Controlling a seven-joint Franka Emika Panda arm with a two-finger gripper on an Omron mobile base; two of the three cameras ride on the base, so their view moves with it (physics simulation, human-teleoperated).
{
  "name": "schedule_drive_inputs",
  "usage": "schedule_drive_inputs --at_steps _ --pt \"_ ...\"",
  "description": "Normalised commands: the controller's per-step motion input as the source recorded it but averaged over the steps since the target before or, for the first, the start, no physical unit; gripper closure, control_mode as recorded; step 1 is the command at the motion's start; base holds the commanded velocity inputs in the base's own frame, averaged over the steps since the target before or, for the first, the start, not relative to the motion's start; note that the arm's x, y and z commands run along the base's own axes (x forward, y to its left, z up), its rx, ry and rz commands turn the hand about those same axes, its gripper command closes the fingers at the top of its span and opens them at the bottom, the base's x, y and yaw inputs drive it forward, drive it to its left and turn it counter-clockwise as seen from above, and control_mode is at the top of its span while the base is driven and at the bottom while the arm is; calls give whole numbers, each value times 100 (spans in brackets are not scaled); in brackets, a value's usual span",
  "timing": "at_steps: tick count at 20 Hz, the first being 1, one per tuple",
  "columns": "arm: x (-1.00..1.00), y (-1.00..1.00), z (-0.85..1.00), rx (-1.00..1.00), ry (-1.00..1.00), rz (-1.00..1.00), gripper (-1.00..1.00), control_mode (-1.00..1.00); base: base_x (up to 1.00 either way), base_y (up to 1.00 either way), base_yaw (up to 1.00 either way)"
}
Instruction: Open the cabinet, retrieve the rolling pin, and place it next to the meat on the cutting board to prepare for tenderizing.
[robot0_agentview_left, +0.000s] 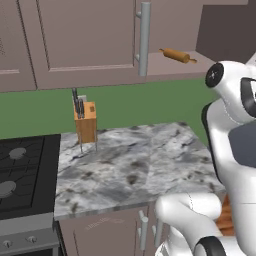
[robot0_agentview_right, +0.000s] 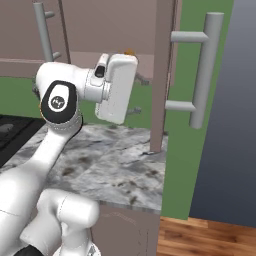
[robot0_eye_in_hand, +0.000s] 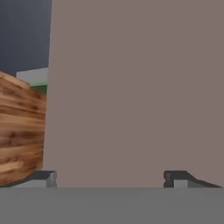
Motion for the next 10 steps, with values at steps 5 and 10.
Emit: schedule_drive_inputs --at_steps 5,10 --pt "0 52 24 12 -12 0 -100 -100 0 0 0" --pt "0 48 37 22 -14 0 -100 -100 0 0 0"
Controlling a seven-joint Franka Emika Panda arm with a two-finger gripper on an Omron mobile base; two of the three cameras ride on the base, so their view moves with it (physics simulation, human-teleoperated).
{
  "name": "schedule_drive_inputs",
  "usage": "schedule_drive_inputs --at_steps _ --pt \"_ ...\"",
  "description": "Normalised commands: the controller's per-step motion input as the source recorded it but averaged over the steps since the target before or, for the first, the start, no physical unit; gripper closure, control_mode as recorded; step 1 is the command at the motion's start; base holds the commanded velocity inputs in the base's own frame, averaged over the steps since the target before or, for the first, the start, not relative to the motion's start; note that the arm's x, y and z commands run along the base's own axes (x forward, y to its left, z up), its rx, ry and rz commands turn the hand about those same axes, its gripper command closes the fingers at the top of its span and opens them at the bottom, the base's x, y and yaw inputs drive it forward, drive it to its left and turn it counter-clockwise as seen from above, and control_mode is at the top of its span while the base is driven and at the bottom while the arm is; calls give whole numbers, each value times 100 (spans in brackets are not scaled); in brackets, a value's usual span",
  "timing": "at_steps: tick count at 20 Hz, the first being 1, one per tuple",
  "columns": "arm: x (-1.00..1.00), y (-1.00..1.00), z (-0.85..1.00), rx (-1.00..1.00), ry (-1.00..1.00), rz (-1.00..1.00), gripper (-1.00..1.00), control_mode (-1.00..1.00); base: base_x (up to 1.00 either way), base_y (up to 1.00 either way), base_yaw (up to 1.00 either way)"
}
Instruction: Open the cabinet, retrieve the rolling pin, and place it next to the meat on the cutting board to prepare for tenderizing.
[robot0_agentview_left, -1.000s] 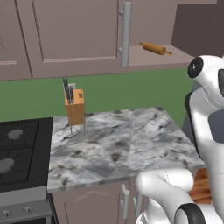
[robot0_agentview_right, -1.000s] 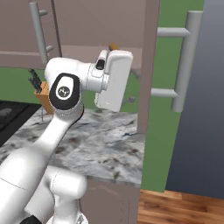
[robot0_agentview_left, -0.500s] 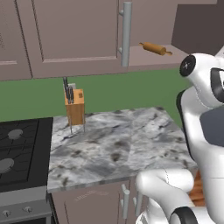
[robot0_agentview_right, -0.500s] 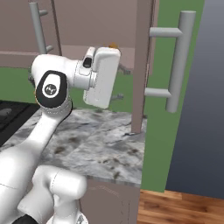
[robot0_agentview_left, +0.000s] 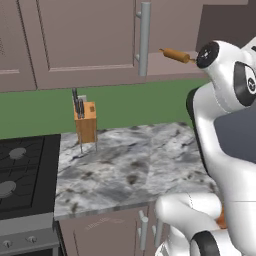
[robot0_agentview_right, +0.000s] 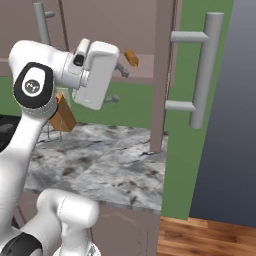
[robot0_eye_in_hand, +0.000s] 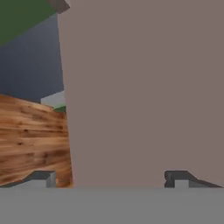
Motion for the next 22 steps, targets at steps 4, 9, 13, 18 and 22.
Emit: schedule_drive_inputs --at_steps 4,9,13,18,22 --pt "-3 45 25 30 -11 1 -100 -100 0 0 0" --pt "-13 36 4 29 -14 4 -100 -100 0 0 0" --pt "0 30 0 28 -18 8 -100 -100 0 0 0" --pt "0 22 -9 19 -27 16 -100 -100 0 0 0" --pt "6 17 -4 15 -27 18 -100 -100 0 0 0"
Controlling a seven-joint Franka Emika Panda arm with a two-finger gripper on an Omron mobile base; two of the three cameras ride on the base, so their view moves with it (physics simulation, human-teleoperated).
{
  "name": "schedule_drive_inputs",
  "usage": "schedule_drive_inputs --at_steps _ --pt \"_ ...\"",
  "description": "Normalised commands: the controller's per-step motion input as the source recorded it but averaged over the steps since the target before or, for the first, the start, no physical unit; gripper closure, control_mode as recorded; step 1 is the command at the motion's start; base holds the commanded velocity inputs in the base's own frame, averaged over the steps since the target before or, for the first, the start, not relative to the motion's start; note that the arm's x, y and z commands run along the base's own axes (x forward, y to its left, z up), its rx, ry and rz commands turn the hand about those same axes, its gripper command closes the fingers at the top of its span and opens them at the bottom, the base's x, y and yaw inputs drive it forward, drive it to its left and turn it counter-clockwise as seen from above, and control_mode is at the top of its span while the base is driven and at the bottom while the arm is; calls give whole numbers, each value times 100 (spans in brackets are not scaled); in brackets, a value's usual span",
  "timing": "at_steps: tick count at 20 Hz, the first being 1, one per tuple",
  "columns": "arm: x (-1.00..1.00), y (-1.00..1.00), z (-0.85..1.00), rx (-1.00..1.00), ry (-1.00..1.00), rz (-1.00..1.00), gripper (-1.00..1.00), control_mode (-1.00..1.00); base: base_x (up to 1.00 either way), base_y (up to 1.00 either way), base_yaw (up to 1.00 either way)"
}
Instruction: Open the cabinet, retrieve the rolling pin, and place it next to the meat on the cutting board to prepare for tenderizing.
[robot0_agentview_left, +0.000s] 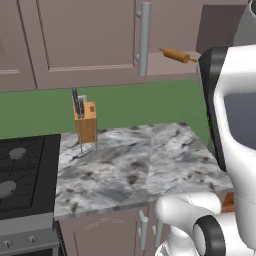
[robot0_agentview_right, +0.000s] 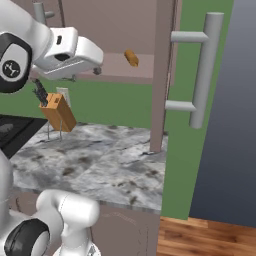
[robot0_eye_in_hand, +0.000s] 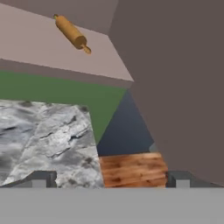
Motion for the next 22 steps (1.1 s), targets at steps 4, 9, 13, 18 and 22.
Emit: schedule_drive_inputs --at_steps 4,9,13,18,22 --pt "24 22 -2 11 -14 18 -100 -100 0 0 0" --pt "44 16 0 9 -1 18 -100 -100 0 0 0" --pt "55 2 5 5 3 16 -100 -100 0 0 0" --pt "49 0 4 0 3 11 -100 -100 0 0 0" --pt "2 1 -9 -2 0 1 -100 -100 0 0 0"
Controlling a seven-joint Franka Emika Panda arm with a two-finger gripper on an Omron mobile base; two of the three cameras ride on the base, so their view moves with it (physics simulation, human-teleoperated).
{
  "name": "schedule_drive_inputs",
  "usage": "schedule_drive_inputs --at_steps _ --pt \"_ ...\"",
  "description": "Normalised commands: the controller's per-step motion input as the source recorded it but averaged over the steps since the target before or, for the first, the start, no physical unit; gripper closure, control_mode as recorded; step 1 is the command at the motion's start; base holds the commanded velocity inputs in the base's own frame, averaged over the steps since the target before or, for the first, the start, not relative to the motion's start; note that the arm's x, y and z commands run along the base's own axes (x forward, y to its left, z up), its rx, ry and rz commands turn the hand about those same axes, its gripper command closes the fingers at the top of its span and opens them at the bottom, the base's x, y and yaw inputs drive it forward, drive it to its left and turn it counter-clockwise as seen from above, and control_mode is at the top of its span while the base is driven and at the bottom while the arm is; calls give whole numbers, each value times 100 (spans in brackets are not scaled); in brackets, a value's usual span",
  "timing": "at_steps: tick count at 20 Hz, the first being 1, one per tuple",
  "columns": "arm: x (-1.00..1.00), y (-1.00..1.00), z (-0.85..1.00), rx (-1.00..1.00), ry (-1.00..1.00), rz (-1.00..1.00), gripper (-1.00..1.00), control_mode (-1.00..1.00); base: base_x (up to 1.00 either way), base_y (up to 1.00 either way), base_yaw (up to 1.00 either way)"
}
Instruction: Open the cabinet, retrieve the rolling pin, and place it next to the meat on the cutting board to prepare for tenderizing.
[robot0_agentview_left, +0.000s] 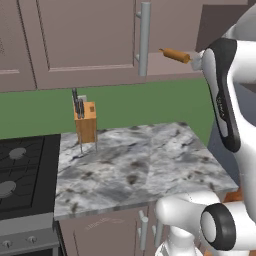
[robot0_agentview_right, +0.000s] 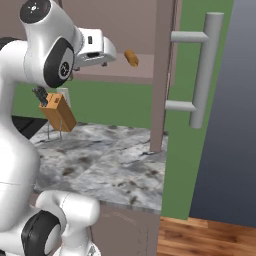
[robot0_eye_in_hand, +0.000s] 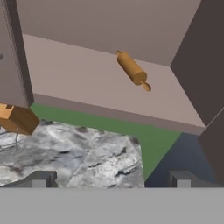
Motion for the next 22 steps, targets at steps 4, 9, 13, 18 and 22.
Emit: schedule_drive_inputs --at_steps 4,9,13,18,22 --pt "15 0 -10 0 -4 0 -100 -100 0 0 0" --pt "35 0 0 0 -2 0 -100 -100 0 0 0" --pt "40 -8 0 0 -3 3 -100 -100 0 0 0" --pt "36 -12 0 1 0 3 -100 -100 0 0 0" --pt "46 -11 0 0 2 4 -100 -100 0 0 0"
